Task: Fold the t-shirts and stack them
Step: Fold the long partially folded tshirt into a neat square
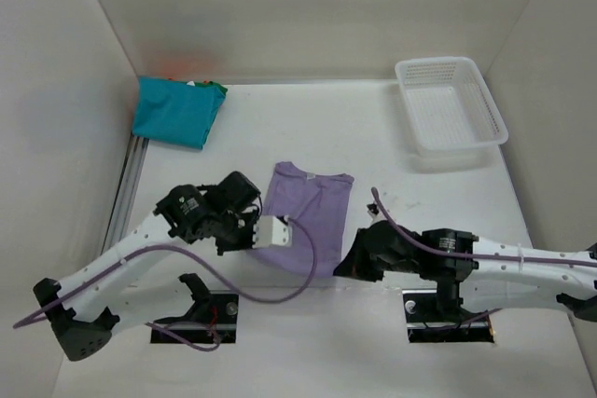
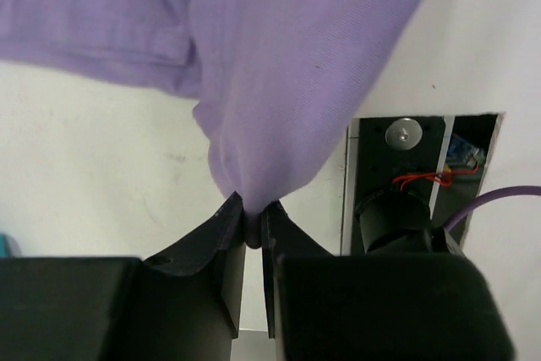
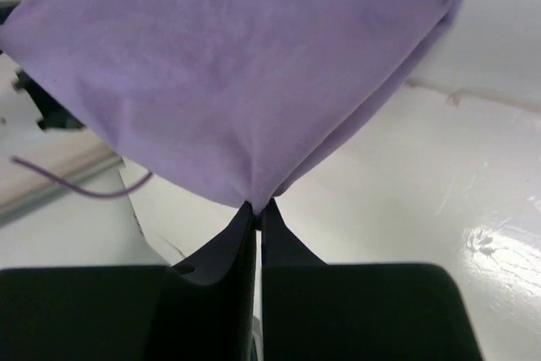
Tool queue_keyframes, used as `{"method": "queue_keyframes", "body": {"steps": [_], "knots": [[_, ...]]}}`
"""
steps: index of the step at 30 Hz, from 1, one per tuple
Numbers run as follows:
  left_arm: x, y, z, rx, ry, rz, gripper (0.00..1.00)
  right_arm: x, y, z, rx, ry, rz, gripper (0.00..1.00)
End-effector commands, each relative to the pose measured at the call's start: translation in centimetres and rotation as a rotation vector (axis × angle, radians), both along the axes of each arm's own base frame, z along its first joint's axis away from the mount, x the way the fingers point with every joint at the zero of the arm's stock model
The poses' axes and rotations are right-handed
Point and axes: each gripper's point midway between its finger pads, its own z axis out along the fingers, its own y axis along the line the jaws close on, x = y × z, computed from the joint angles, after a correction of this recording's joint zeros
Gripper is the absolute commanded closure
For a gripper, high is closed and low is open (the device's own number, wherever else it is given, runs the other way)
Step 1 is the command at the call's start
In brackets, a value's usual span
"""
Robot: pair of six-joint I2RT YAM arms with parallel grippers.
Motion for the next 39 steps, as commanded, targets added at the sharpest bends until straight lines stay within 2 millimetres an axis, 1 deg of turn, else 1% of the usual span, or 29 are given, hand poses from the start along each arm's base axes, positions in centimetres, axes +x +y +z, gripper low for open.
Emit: {"method": "queue_keyframes", "body": {"steps": [1,4,7,9,10,14,16,18,19,23,26,29,33,35,36,37,39], "knots": [[1.8,0.0,1.5,-0.045,0.072,0.131,0.99,3.4,-1.7,1.1,-0.05,-0.07,-0.115,1.0],[6.8,-0.8,2.9,-0.129,0.064,0.252,0.99,6.5,-2.4,2.4,-0.038,-0.125,-0.158,1.0],[12.0,-1.8,4.1,-0.203,0.056,0.348,0.99,10.4,-3.2,2.6,-0.041,-0.166,-0.192,1.0],[15.1,-2.4,4.4,-0.234,0.039,0.387,0.98,13.1,-3.6,2.8,-0.044,-0.186,-0.211,1.0],[16.5,-2.7,4.4,-0.245,0.03,0.402,0.98,13.9,-3.8,2.9,-0.05,-0.192,-0.215,1.0],[20.5,-4.2,3.3,-0.253,0.021,0.414,0.97,18.3,-5.3,2.3,-0.109,-0.218,-0.256,1.0],[22.8,-4.7,2.9,-0.263,0.009,0.437,0.97,19.9,-5.8,2.0,-0.119,-0.224,-0.268,1.0],[24.6,-4.8,2.5,-0.266,0.007,0.462,0.97,21.6,-6.5,1.6,-0.127,-0.222,-0.289,1.0],[25.5,-4.7,2.0,-0.258,0.018,0.479,0.97,22.4,-6.7,1.2,-0.129,-0.215,-0.295,1.0],[27.5,-4.0,-0.4,-0.216,0.064,0.524,0.96,24.7,-6.7,-0.3,-0.132,-0.185,-0.283,1.0],[28.8,-3.4,-2.2,-0.185,0.072,0.552,0.96,26.4,-7.1,-1.7,-0.15,-0.169,-0.297,1.0],[29.7,-3.1,-3.6,-0.166,0.076,0.565,0.94,28.7,-7.4,-2.6,-0.152,-0.169,-0.321,1.0],[30.9,-2.7,-5.6,-0.128,0.072,0.588,0.92,31.3,-6.9,-3.6,-0.136,-0.153,-0.325,0.96],[31.5,-2.2,-6.5,-0.105,0.071,0.609,0.91,32.8,-6.5,-4.1,-0.143,-0.149,-0.327,0.9],[31.9,-1.9,-6.9,-0.096,0.07,0.623,0.9,33.7,-6.3,-4.4,-0.146,-0.153,-0.328,0.84],[32.3,-1.5,-7.4,-0.087,0.069,0.64,0.87,34.6,-6.2,-4.6,-0.146,-0.161,-0.331,0.76],[33.6,-0.5,-8.0,-0.067,0.045,0.692,0.79,36.6,-5.9,-4.3,-0.129,-0.191,-0.331,0.62]]}}
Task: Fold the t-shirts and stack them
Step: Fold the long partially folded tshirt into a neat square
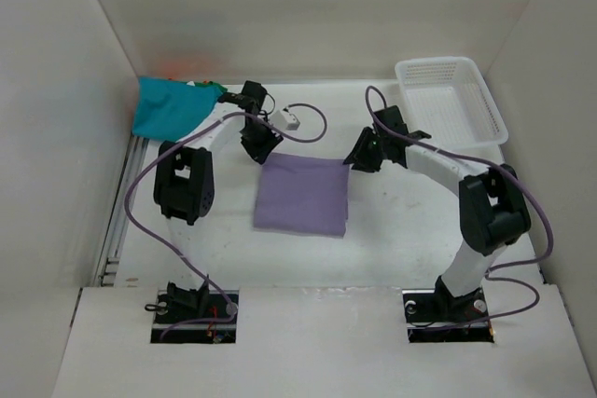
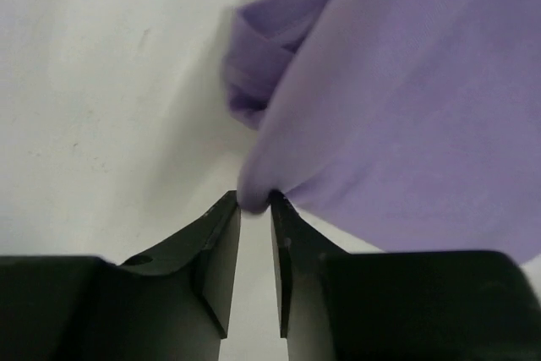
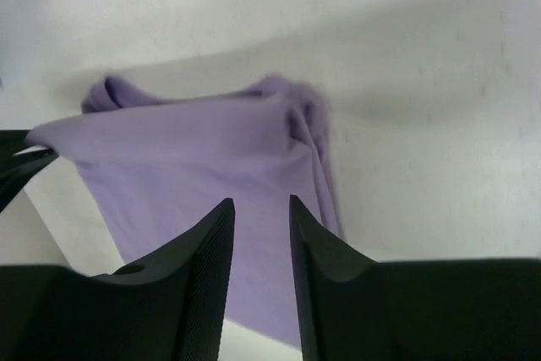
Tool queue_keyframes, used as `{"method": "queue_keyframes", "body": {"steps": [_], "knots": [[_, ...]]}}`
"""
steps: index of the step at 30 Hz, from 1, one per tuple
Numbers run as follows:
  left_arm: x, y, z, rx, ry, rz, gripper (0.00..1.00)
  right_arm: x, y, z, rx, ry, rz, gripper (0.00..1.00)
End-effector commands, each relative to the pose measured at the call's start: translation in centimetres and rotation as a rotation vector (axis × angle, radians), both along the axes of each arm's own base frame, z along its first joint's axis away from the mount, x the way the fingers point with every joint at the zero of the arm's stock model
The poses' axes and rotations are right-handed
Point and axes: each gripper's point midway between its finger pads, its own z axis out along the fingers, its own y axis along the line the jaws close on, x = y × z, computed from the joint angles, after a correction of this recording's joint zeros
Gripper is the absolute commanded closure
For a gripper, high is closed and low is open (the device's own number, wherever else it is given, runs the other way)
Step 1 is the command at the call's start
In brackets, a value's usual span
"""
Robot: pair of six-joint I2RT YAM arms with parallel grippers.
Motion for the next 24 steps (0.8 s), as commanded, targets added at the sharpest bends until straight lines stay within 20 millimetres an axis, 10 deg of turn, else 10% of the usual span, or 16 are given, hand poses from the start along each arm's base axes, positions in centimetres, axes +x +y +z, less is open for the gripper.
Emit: {"method": "queue_keyframes", "body": {"steps": [1,7,11,16,24], "knots": [[4.7,2.7,1.1,0.05,-0.123,0.131,0.75,5.0,0.7,3.0,0.038,-0.16,0.015,0.6],[9.1,5.7,7.0,-0.007,-0.334,0.34,0.51,6.2,0.1,6.6,0.004,-0.293,0.036,0.62],[6.2,3.0,9.5,-0.127,-0.364,0.288,0.5,2.3,3.0,6.0,-0.001,-0.276,0.126,0.82],[1.5,-2.0,5.6,-0.23,-0.169,0.188,0.55,1.3,4.4,2.4,-0.018,-0.201,0.116,0.91],[3.7,-1.9,0.7,-0.254,-0.032,0.34,0.52,4.5,4.7,-2.1,-0.062,-0.119,0.066,0.97]]}}
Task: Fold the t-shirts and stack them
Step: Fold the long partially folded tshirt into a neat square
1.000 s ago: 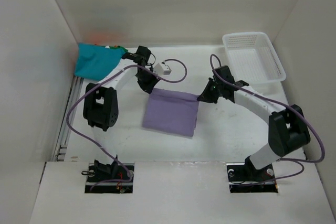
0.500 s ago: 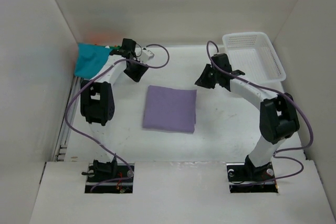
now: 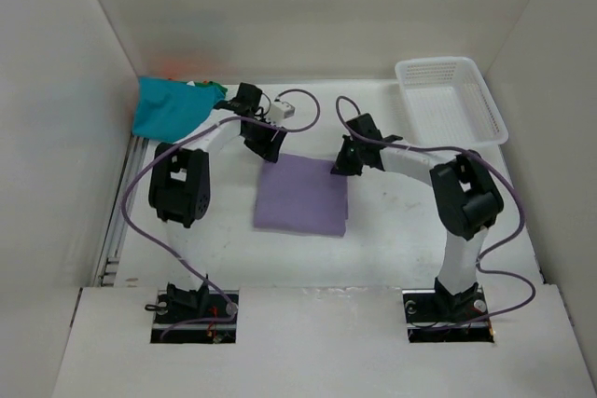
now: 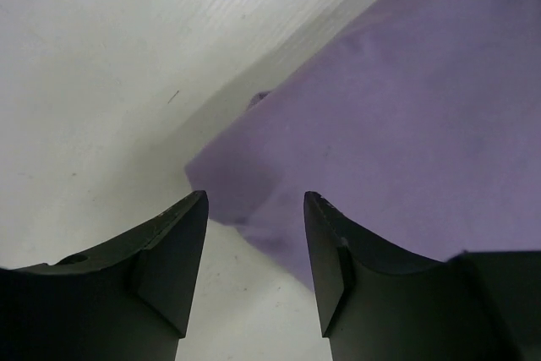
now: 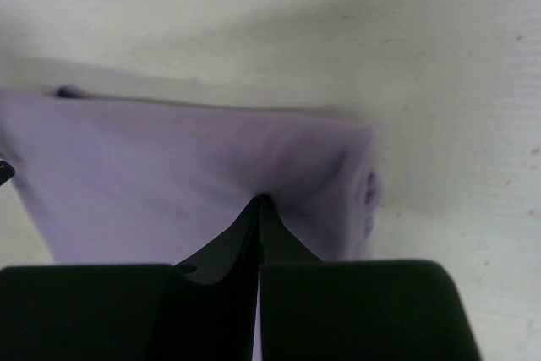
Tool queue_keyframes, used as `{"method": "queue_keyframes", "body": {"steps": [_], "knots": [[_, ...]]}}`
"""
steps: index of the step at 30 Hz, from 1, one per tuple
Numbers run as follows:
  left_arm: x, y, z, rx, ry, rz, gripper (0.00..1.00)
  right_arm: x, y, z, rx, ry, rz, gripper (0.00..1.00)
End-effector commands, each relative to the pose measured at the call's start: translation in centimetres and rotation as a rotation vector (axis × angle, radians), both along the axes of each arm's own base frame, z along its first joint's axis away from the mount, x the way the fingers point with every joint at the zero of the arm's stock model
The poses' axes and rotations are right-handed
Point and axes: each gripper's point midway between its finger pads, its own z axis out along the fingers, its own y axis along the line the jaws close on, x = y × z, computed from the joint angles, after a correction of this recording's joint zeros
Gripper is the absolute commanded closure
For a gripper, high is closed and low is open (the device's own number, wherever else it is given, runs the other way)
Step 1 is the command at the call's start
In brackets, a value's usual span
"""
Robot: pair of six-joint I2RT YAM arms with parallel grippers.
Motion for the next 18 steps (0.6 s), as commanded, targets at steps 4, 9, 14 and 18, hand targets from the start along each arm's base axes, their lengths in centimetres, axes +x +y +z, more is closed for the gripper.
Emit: {"method": "queue_keyframes", "body": {"steps": [4,9,14,18], "knots": [[3.8,2.5,2.2,-0.05,-0.027,0.194,0.5,3.7,-0.5,2.7,0.015,-0.104,-0.053,0.97],[3.2,3.8,9.6,-0.124,-0.168,0.228,0.32,2.1,-1.0,7.1,0.015,-0.199,-0.018,0.61],[-0.8,4.1,8.4,-0.138,-0.055,0.21,0.28,-2.3,-2.6,5.8,-0.009,-0.13,-0.023,0.36],[-5.9,4.2,3.2,-0.117,0.171,0.205,0.3,-4.6,-2.7,4.1,0.006,-0.064,-0.005,0.32]]}}
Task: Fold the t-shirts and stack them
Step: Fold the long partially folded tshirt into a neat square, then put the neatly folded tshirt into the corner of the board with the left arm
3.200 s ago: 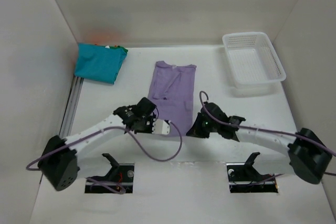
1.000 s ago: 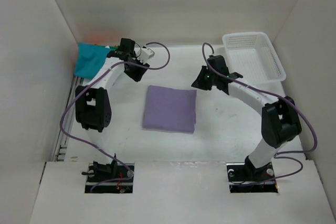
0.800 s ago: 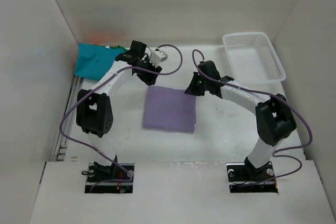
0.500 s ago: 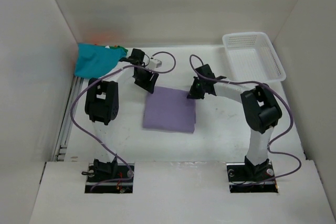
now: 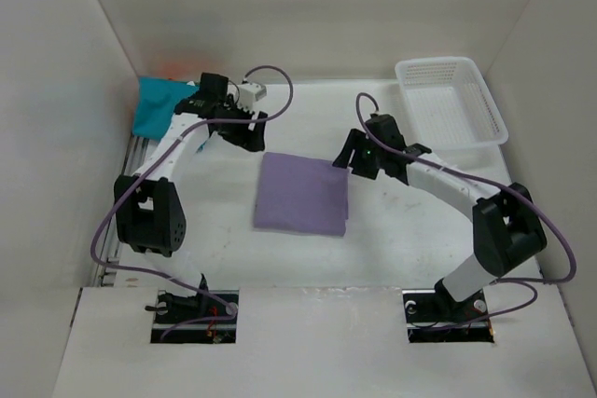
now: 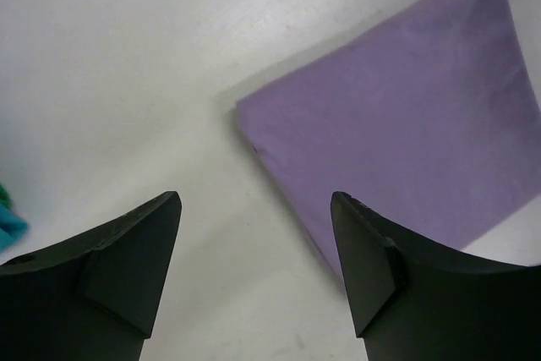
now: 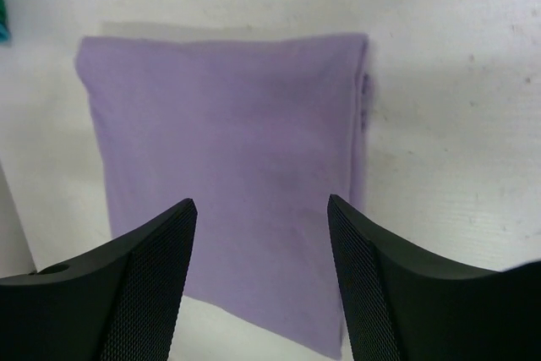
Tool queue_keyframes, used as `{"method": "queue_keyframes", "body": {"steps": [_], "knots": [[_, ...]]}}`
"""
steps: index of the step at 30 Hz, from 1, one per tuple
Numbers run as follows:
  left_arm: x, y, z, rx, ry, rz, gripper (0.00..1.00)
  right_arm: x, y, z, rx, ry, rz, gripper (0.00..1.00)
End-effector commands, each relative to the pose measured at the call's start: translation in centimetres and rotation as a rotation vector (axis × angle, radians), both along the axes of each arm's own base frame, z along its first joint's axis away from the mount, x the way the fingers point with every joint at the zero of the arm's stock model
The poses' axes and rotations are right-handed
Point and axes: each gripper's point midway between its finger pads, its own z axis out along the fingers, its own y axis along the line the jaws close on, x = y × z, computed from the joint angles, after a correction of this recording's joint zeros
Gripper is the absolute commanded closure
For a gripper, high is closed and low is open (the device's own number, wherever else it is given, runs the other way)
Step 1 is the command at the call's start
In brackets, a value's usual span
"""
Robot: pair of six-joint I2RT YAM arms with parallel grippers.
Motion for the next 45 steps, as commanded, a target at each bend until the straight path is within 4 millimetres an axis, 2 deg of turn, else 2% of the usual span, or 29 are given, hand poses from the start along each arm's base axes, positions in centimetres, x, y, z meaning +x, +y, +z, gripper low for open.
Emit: {"method": "queue_keyframes", "body": {"steps": [1,4,8,10,17,21,23,27,29,32,34,35,38,39,42,45], "knots": [[-6.5,-0.4,-6.7,-0.022,0.32,-0.019,0.31,-2.1,-0.2,-2.8,-0.019,0.089,0.024,0.32],[-8.8,-1.1,-8.6,-0.053,0.423,-0.042,0.33,-2.3,0.4,-4.5,-0.009,0.103,0.065,0.31],[-9.5,-2.6,-8.4,-0.113,0.435,-0.063,0.33,-2.9,0.3,-6.2,0.006,0.156,0.06,0.3],[-9.2,-2.9,-8.9,-0.108,0.419,-0.044,0.33,-3.2,0.3,-6.8,0.008,0.176,0.056,0.3],[-8.7,-0.3,-13.6,-0.001,0.482,0.103,0.35,-4.1,0.0,-7.7,-0.004,0.214,0.017,0.3],[-9.3,0.2,-15.6,-0.003,0.556,0.137,0.34,-5.5,0.4,-8.7,-0.016,0.244,0.016,0.3],[-9.3,-0.9,-16.1,-0.05,0.591,0.119,0.34,-6.1,0.8,-8.9,-0.015,0.255,0.017,0.3],[-11.1,-5.3,-16.7,-0.176,0.728,0.03,0.37,-7.0,1.2,-9.7,0.005,0.297,0.008,0.3],[-12.0,-6.1,-17.6,-0.177,0.775,0.015,0.39,-7.0,1.3,-9.6,0.008,0.297,0.014,0.3],[-12.3,-5.6,-19.5,-0.157,0.821,0.036,0.46,-6.9,1.4,-9.6,0.01,0.297,0.02,0.3],[-12.2,-5.4,-20.5,-0.161,0.854,0.052,0.55,-6.7,1.6,-9.3,0.019,0.291,0.022,0.3],[-12.2,-5.5,-20.7,-0.17,0.87,0.056,0.63,-6.6,1.7,-9.2,0.021,0.289,0.021,0.3],[-11.3,-6.2,-20.3,-0.216,0.877,0.052,0.96,-6.2,1.8,-8.7,0.034,0.274,0.017,0.3],[-10.7,-6.4,-19.7,-0.233,0.863,0.053,1.0,-6.3,1.9,-8.6,0.037,0.272,0.019,0.3],[-8.3,-6.9,-15.6,-0.282,0.736,0.035,1.0,-6.1,1.2,-7.8,0.062,0.262,-0.003,0.3],[-4.8,-5.6,-10.9,-0.284,0.549,0.07,1.0,-5.1,-0.7,-5.8,0.092,0.21,-0.053,0.3]]}}
